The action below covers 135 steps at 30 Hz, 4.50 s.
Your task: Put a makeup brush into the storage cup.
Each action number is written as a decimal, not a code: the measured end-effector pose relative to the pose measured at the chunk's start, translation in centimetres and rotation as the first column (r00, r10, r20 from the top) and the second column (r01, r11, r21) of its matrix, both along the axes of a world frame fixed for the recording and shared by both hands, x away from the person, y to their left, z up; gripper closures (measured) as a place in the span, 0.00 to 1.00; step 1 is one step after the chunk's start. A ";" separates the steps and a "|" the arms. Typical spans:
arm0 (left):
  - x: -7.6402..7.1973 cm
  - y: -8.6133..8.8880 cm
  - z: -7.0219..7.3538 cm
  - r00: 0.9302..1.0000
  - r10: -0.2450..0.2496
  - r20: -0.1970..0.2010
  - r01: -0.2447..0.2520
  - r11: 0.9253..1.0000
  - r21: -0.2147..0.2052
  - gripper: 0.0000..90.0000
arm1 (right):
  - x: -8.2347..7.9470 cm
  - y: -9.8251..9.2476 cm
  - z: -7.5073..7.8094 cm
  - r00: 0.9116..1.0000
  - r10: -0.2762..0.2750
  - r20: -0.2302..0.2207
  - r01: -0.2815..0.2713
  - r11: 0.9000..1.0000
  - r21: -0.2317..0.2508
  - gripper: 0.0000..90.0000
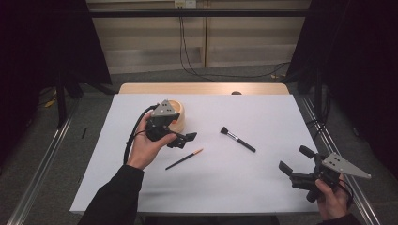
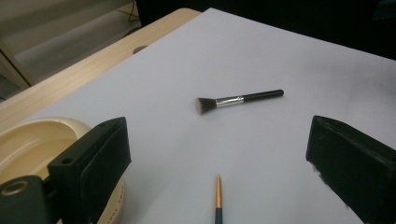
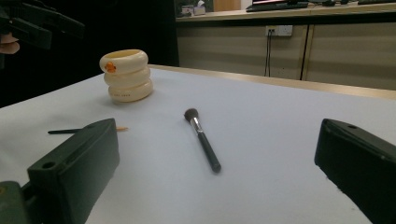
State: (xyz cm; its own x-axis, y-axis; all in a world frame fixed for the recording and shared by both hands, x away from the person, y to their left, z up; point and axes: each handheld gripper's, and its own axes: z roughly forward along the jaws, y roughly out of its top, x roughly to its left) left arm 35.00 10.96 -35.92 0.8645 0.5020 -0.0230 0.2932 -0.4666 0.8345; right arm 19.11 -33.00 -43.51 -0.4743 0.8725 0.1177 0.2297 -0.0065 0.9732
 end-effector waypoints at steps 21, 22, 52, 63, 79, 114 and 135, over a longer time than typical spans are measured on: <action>2.1 -1.4 -1.2 0.977 -0.070 -0.204 0.120 0.962 0.246 0.10 | 0.0 -0.1 0.0 1.000 -0.009 -0.002 0.009 1.000 -0.002 0.00; 2.2 -1.7 -1.6 0.975 -0.061 -0.216 0.118 0.957 0.264 0.10 | 0.0 -0.1 0.0 1.000 -0.006 -0.002 0.006 1.000 -0.008 0.00; 2.9 -4.0 -5.2 0.934 -0.088 -0.345 0.262 0.826 0.499 0.35 | -0.2 0.2 0.1 1.000 0.007 0.007 -0.007 1.000 -0.026 0.00; 3.4 -5.1 -6.9 0.907 -0.079 -0.413 0.302 0.805 0.510 0.59 | -0.1 0.2 0.1 1.000 0.011 0.008 -0.010 0.999 -0.035 0.00; 4.4 -6.7 -8.6 0.898 -0.016 -0.439 0.281 0.788 0.548 0.82 | -0.1 0.2 0.1 1.000 0.009 0.007 -0.009 0.999 -0.037 0.00; 4.7 -6.7 -8.8 0.893 -0.017 -0.449 0.287 0.790 0.541 0.93 | -0.2 0.2 0.0 1.000 0.007 -0.003 -0.007 0.999 -0.036 0.00; 4.4 -5.5 -8.0 0.904 -0.033 -0.426 0.265 0.826 0.498 0.93 | -0.2 0.2 0.0 1.000 0.006 0.000 -0.006 0.999 -0.039 0.00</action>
State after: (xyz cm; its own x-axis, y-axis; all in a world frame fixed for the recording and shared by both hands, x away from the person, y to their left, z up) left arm 39.37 5.45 -43.92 0.9067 0.3993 -0.1356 0.4216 -0.8649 0.2724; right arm 18.91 -32.80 -43.48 -0.4793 0.8737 0.0832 0.2294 0.0332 0.9728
